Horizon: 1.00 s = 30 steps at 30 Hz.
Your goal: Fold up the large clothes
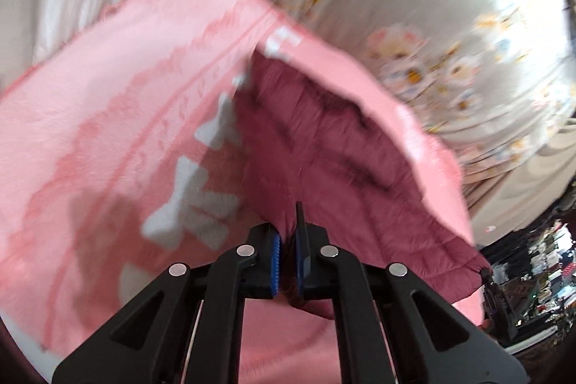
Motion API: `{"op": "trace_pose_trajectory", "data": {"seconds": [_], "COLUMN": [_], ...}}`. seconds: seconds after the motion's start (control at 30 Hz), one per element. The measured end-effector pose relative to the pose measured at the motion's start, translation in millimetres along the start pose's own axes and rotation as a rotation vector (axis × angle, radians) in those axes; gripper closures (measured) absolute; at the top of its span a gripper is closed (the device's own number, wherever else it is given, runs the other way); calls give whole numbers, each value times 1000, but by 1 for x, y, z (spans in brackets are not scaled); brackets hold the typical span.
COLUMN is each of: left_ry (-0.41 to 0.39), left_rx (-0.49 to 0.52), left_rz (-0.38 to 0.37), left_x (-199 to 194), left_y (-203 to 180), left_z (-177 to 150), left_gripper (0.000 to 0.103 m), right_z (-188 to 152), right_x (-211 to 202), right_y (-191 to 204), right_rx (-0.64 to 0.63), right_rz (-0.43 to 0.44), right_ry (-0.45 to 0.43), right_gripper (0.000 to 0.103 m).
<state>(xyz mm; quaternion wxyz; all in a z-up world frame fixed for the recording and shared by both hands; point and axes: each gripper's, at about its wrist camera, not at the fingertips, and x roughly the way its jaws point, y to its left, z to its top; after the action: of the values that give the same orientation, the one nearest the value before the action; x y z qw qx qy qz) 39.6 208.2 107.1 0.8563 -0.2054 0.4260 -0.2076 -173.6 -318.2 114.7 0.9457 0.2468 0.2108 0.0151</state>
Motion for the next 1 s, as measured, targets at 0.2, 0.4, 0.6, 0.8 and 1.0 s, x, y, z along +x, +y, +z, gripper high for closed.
{"op": "trace_pose_trajectory", "data": {"seconds": [0.2,0.4,0.6,0.8,1.0], "left_ry": [-189,-139,-17,89,121], "left_rx": [100,115,111,114,128], "left_rz": [-24,88,333,474,467], "left_x": [-76,8,148,243,285], "left_y": [-46,-70,-47,-11,11], "left_z": [30,100,139,134,121], "left_gripper": [98,97,96,94,91], "right_z": [62,101,84,58,36], "right_x": [-35,67,199,274,306], "right_y": [34,-3,-64,-98,-119], "right_rx": [-45,81,190,217,233], "right_rz": [47,-84,-270,-372,-400], "right_ry": [-200,-156,1,123,196], "right_gripper": [99,100,100,100,100]}}
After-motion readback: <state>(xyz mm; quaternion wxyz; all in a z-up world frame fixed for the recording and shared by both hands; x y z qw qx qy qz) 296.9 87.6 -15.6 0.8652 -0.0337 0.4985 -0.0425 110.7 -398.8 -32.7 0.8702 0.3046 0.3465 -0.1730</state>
